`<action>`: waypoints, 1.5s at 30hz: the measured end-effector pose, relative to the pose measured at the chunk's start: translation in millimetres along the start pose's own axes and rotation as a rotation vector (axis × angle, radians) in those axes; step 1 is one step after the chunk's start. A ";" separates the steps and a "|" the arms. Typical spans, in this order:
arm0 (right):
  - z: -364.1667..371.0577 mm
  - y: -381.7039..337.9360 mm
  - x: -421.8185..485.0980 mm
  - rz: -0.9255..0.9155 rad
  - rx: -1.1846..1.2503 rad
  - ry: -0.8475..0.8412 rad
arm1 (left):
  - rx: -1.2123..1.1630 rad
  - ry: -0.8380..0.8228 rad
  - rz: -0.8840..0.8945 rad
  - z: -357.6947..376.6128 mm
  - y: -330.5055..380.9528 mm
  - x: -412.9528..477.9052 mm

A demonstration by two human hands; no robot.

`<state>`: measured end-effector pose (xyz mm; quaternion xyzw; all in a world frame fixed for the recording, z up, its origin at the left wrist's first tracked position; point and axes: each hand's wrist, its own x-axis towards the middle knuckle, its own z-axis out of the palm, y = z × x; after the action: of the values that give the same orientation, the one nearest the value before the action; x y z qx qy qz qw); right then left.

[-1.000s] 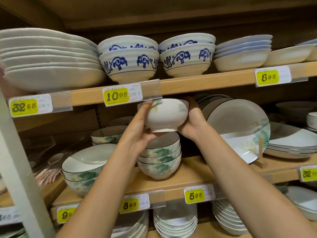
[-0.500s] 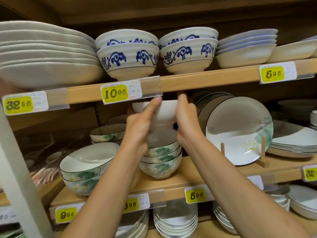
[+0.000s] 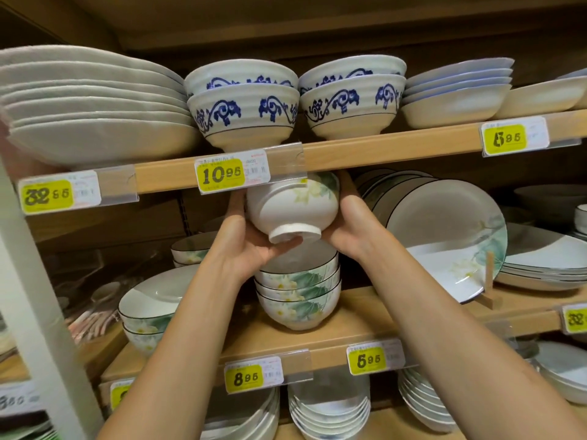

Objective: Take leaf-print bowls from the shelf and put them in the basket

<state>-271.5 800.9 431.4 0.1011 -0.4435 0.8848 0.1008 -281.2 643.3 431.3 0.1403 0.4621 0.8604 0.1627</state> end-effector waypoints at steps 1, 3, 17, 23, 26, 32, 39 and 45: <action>0.8 2.3 1.0 -0.031 -0.047 0.027 | 0.061 0.026 0.037 0.2 0.8 0.3; 2.7 7.4 0.7 -0.100 -0.190 0.135 | 0.240 0.168 0.167 0.4 0.1 1.3; -21.9 30.4 -13.3 -0.194 -0.834 0.187 | 0.575 0.444 0.193 -17.1 -27.4 6.8; -38.3 45.5 -13.0 -0.174 -0.763 0.077 | 0.543 0.482 0.255 -21.2 -44.8 3.6; -39.3 49.6 -15.4 -0.216 -0.773 0.046 | 0.538 0.500 0.262 -25.4 -52.6 2.9; -44.2 57.6 -15.4 -0.285 -0.797 0.079 | 0.494 0.533 0.278 -25.9 -57.5 5.5; -45.2 61.0 -15.4 -0.286 -0.772 0.078 | 0.472 0.576 0.304 -27.9 -61.4 9.7; -48.1 62.4 -15.4 -0.263 -0.755 0.080 | 0.442 0.639 0.339 -24.7 -60.6 9.0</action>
<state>-277.8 801.7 351.3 0.0781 -0.7166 0.6423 0.2604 -289.9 660.0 368.0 -0.0280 0.6330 0.7556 -0.1665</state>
